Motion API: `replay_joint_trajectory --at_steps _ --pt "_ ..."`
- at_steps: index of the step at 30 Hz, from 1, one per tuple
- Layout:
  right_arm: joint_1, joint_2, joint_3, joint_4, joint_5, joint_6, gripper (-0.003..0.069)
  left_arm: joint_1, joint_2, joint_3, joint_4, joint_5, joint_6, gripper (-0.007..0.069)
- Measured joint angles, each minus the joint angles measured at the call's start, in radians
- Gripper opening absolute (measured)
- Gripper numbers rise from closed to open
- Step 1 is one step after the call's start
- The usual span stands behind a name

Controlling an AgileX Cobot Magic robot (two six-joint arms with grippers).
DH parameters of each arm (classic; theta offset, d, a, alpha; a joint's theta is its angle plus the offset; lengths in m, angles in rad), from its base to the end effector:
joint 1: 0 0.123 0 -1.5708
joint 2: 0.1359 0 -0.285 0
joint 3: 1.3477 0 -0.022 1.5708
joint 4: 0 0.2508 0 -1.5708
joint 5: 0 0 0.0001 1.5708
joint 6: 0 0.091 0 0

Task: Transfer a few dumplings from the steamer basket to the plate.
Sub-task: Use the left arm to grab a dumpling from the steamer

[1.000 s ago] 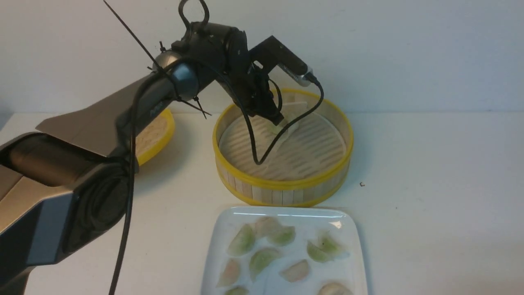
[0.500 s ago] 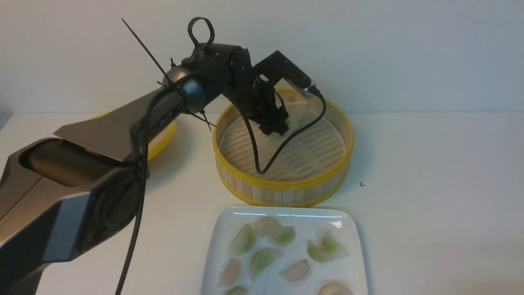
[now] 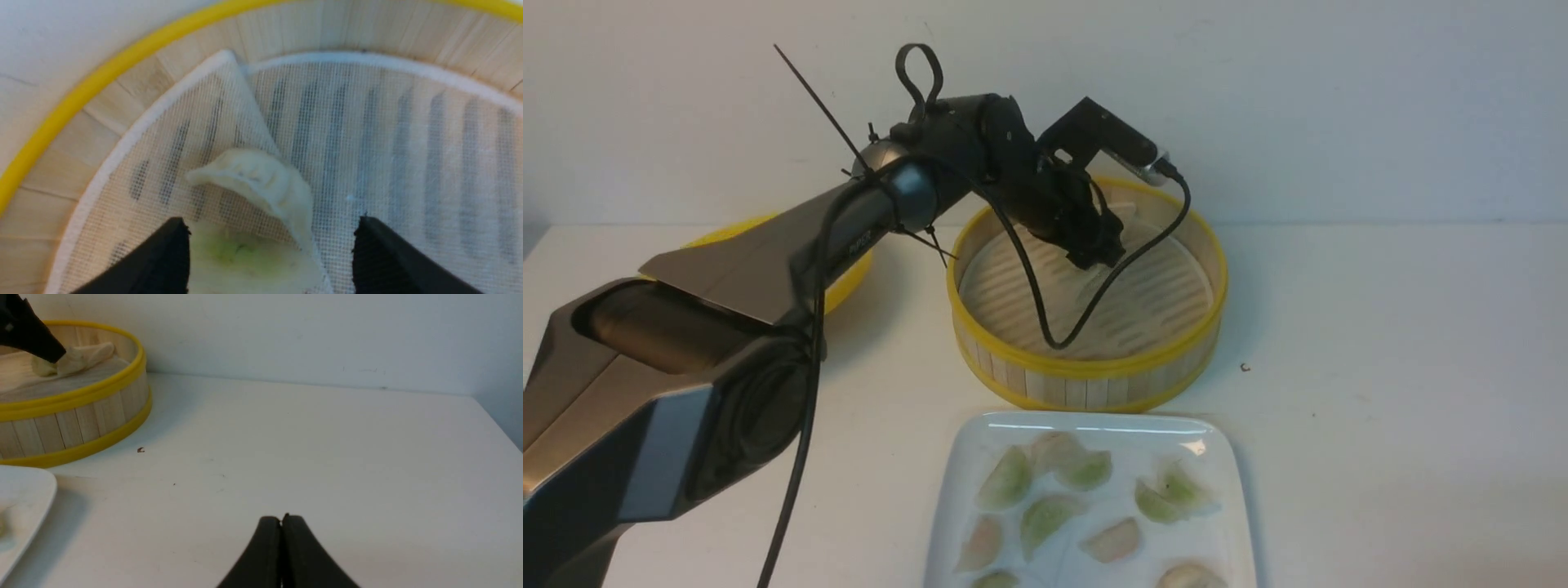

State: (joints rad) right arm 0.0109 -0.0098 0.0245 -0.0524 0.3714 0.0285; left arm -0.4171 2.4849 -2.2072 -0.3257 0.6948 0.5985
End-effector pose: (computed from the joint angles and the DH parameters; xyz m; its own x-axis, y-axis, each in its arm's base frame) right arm 0.0528 -0.0012 0.1721 -0.2941 -0.0235 -0.9555 0.0013 0.9997 -0.0250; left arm 0.5005 -0.2422 0.1714 -0.4762 0.5727 -0.6673 0.7222 0.6876 0.0747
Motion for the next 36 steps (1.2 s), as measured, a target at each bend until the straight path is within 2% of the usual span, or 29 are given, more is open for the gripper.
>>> replay_joint_trajectory --at_steps 8,10,14,19,24,36 --pt "0.0 0.0 0.0 0.0 0.0 0.0 -0.0015 0.003 0.021 0.0 0.013 -0.024 0.01 0.0472" --pt "0.0 0.0 0.0 0.0 0.0 0.0 -0.0015 0.004 0.021 -0.001 0.025 -0.021 0.009 0.04" --pt "0.0 0.0 0.0 0.0 0.0 0.0 -0.0015 0.005 0.009 -0.004 0.065 0.007 -0.014 0.0195" --pt "0.0 0.0 0.0 0.0 0.0 0.0 -0.0015 0.004 -0.045 -0.004 0.139 0.141 -0.06 0.0113" --pt "0.0 0.0 0.0 0.0 0.0 0.0 -0.0015 0.004 -0.095 -0.002 0.15 0.265 -0.101 0.0113" --pt "0.0 0.0 0.0 0.0 0.0 0.0 -0.0015 0.003 -0.143 -0.002 0.153 0.483 -0.119 0.0107"
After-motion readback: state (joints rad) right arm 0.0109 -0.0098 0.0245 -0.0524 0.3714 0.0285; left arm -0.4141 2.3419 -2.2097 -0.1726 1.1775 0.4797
